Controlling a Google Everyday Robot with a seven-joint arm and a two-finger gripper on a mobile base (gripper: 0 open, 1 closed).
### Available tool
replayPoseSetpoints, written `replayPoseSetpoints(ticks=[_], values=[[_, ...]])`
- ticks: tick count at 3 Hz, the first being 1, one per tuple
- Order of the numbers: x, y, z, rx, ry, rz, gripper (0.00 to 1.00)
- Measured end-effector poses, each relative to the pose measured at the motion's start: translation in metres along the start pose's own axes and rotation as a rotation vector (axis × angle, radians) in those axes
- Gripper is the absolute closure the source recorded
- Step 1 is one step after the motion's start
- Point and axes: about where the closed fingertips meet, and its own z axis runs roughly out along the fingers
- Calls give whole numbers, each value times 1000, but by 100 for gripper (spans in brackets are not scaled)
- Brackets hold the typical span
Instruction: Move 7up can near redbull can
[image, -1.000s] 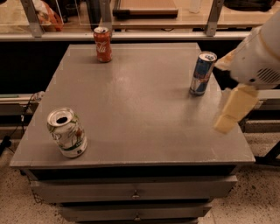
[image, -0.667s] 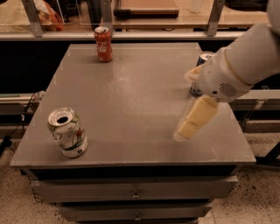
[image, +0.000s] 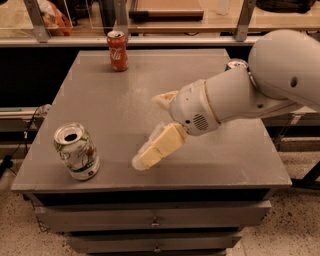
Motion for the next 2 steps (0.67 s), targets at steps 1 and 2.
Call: replayPoseSetpoints(ticks=[1, 2], values=[[-29, 31, 43, -47, -194, -36, 0], [-42, 44, 70, -51, -268, -75, 0]])
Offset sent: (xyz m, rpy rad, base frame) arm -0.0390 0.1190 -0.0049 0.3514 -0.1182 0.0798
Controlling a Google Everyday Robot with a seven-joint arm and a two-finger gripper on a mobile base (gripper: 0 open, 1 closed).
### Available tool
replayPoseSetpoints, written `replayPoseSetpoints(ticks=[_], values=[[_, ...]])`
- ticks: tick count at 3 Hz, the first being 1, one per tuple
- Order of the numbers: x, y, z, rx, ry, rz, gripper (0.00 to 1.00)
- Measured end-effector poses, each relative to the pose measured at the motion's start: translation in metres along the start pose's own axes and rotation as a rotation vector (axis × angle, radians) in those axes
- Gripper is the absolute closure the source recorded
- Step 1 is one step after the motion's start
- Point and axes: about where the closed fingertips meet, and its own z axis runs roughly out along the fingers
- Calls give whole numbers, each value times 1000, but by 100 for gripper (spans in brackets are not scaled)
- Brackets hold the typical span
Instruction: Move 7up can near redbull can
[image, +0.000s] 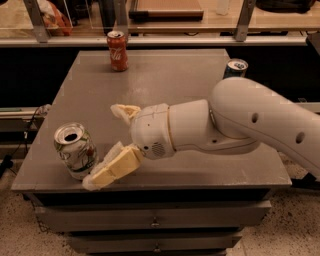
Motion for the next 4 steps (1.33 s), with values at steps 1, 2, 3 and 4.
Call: replayPoseSetpoints(ticks=[1, 2, 3, 4], values=[[-7, 2, 33, 0, -55, -30, 0], [1, -3, 48, 10, -57, -17, 20], [6, -11, 54, 33, -64, 8, 44], [6, -20, 50, 63, -72, 26, 67]])
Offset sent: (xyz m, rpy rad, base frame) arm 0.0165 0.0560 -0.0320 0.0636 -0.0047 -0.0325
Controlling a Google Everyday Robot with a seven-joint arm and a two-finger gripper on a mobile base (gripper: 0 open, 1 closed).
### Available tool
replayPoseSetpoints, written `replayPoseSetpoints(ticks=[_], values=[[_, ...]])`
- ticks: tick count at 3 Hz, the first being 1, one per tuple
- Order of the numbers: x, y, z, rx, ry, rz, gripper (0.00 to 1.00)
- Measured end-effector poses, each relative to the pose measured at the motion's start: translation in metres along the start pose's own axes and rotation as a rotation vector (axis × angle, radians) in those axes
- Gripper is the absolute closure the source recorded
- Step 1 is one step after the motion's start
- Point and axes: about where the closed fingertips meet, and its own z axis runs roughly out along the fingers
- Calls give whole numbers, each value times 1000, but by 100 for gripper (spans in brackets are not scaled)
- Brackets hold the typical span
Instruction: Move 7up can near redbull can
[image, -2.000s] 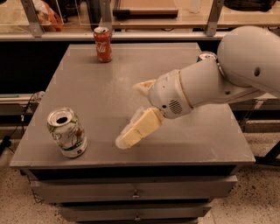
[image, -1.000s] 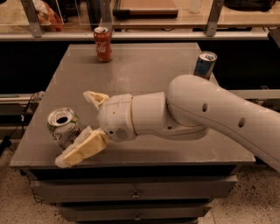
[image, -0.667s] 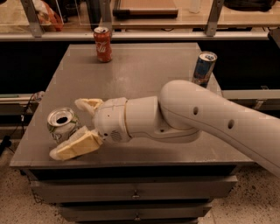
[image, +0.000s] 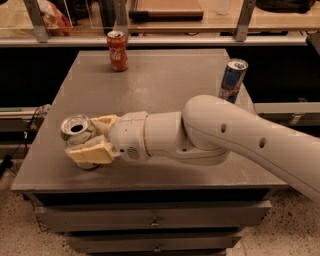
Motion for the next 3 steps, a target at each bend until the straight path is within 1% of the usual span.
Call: replayPoseSetpoints(ticks=[1, 2, 3], values=[[-1, -16, -15, 48, 1, 6, 90], [-7, -50, -60, 142, 18, -12, 100], [-10, -95, -132, 257, 55, -23, 100]])
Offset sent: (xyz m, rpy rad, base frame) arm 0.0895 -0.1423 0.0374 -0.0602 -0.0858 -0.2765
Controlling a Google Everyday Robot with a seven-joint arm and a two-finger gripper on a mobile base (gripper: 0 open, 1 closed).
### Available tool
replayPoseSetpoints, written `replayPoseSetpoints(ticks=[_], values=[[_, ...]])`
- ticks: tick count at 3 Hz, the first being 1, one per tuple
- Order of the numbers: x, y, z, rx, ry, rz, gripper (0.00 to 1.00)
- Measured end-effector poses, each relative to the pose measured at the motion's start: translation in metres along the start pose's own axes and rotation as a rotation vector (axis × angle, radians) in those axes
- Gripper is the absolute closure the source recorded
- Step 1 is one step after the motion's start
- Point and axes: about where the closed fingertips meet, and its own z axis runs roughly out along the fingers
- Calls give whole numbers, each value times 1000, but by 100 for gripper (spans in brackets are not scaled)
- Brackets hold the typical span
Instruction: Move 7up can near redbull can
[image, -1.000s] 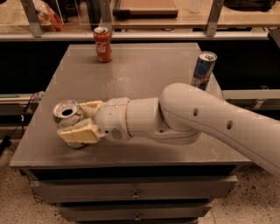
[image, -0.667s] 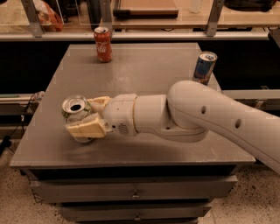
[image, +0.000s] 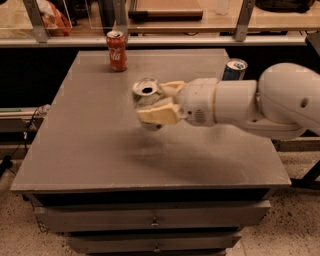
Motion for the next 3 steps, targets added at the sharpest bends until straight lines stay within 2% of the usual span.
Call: replayPoseSetpoints(ticks=[1, 2, 3], values=[[7, -49, -63, 80, 83, 7, 100], [30, -76, -118, 101, 211, 85, 100], [51, -85, -153, 109, 280, 161, 100]])
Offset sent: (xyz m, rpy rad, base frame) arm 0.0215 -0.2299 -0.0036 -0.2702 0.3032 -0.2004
